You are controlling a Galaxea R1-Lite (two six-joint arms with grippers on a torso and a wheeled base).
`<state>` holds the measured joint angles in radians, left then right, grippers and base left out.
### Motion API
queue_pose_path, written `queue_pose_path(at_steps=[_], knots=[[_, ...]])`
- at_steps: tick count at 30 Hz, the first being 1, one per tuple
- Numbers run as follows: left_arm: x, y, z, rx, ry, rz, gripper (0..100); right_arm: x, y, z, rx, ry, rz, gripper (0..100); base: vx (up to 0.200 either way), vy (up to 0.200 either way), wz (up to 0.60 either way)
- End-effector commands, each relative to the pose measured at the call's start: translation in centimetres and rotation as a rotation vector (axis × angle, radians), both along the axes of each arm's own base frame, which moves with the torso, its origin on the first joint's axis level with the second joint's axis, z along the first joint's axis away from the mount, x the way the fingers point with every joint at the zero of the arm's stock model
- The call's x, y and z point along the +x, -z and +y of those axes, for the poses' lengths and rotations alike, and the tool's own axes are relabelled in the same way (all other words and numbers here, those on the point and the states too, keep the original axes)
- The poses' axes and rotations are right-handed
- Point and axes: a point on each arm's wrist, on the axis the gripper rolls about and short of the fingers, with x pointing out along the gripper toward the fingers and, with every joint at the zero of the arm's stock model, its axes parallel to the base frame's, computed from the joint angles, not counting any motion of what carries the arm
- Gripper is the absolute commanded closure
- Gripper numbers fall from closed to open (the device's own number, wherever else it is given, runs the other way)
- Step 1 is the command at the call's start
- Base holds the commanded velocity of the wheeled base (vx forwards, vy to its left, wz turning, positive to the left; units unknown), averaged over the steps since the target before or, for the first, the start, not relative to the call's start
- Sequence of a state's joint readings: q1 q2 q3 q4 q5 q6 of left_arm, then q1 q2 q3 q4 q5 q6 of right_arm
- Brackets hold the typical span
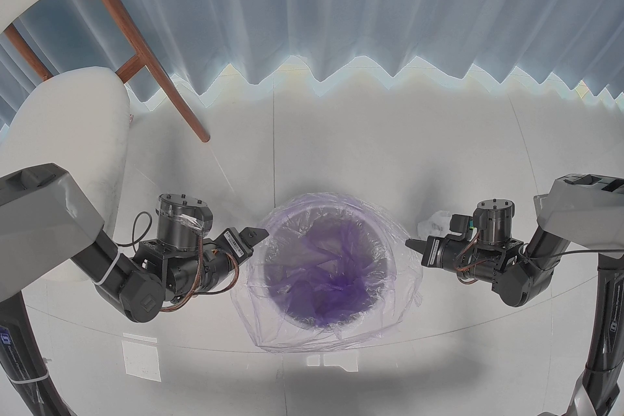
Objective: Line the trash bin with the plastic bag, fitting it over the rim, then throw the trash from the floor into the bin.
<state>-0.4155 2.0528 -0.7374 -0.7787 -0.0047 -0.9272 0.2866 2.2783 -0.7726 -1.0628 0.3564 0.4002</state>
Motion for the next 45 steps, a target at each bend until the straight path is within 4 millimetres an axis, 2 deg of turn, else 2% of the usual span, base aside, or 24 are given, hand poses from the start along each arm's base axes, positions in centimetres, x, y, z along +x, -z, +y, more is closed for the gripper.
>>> queue_pose_path(at_steps=[1, 4, 5, 14, 19, 25, 26, 30, 37, 43, 44, 45], knots=[[0.9, 1.1, -0.4, 0.000, 0.000, -0.001, 0, -0.1, 0.0, 0.0, -0.001, -0.001, 0.002, 100, 0.000, 0.000, 0.00], [1.5, 1.4, -0.4, -0.011, -0.006, -0.018, 0, -0.2, 0.0, 0.3, 0.001, -0.008, 0.001, 100, 0.000, 0.000, 0.00], [1.5, 1.4, -0.4, -0.011, -0.006, -0.018, 100, -0.2, 0.0, 0.3, 0.001, -0.008, 0.001, 100, 0.000, 0.000, 0.00], [1.7, 1.0, -0.5, -0.043, -0.020, -0.036, 100, -0.2, 0.0, 0.3, 0.000, -0.007, 0.001, 100, 0.000, 0.000, 0.00], [2.0, 0.7, 0.3, -0.053, -0.047, -0.059, 100, 0.0, -0.3, 0.3, 0.014, 0.000, -0.006, 100, 0.000, 0.000, 0.00], [2.2, 1.1, 0.7, -0.069, -0.077, -0.041, 100, 0.6, -0.4, 0.2, 0.041, 0.046, -0.006, 100, 0.000, 0.000, 0.00], [2.7, 1.3, 1.0, -0.069, -0.093, -0.045, 100, 1.5, -0.1, 0.3, 0.055, 0.084, -0.002, 100, 0.000, 0.000, 0.00], [3.4, 1.4, 0.9, -0.073, -0.097, -0.055, 100, 2.2, -0.2, 0.4, 0.085, 0.132, 0.007, 100, 0.000, 0.000, 0.00], [2.7, 2.1, 0.8, -0.071, -0.087, -0.020, 100, 2.3, 0.9, 0.5, 0.081, 0.146, 0.036, 100, 0.000, 0.000, 0.00], [2.4, 1.6, 2.4, -0.167, -0.148, 0.023, 100, 2.1, 0.8, 0.5, 0.080, 0.145, 0.037, 100, 0.000, 0.000, 0.00], [2.1, 1.4, 2.7, -0.173, -0.143, 0.024, 0, 2.1, 0.8, 0.5, 0.080, 0.145, 0.037, 100, 0.000, 0.000, 0.00], [1.7, 1.2, 2.9, -0.181, -0.135, 0.026, 0, 2.1, 0.8, 0.5, 0.079, 0.146, 0.037, 100, 0.000, 0.000, 0.00]])
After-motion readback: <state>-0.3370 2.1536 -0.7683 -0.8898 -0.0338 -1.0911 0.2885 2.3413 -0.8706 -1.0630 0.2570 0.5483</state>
